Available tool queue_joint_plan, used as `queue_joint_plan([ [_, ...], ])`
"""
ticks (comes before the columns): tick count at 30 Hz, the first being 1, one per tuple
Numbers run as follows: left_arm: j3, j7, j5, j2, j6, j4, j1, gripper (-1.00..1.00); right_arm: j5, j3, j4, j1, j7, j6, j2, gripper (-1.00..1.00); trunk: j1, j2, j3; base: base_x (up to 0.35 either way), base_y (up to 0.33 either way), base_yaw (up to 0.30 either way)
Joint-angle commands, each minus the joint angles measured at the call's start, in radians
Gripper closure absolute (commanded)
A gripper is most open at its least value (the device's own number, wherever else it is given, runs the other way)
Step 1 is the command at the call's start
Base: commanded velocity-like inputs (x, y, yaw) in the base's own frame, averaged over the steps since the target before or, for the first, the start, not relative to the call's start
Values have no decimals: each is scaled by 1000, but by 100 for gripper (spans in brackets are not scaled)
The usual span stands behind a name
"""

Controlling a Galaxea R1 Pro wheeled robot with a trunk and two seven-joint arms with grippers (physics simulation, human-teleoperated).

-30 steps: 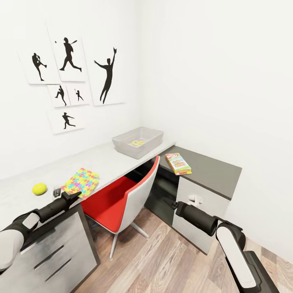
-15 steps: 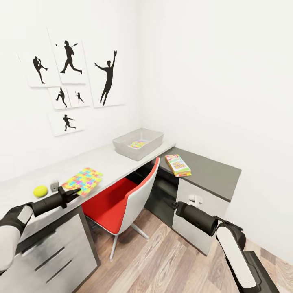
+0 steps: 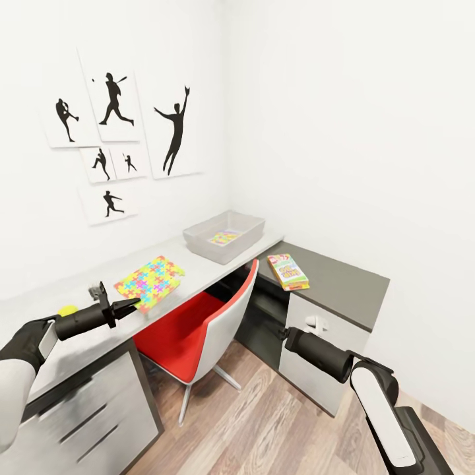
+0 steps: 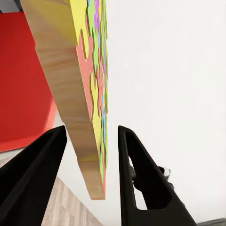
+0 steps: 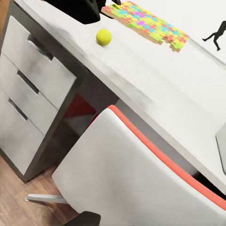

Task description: Put all the toys in the child's room - the three board games (two on the bed and one on the table), the two jigsaw puzzles on the table, and the tennis ball on the table - inside the toy box on the table in the child's room.

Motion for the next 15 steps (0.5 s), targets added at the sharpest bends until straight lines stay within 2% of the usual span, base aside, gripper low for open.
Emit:
queue_joint_plan([
  [1,1,-4,-2,0,10,0,-1,100,2,0,0,-1,3,3,0,-100,-4,7,2,0,0,0],
  [5,0,-6,-2,0,10,-2,-1,100,0,-1,0,-1,2,5,0,-100,-19,35,15,0,0,0],
  [8,-1,-6,-2,0,10,-3,-1,100,-4,-25,0,-1,2,4,0,-100,-31,56,24,0,0,0],
  [15,-3,-6,-2,0,9,-3,-1,100,-2,-33,0,-3,4,3,0,-100,-58,105,46,0,0,0],
])
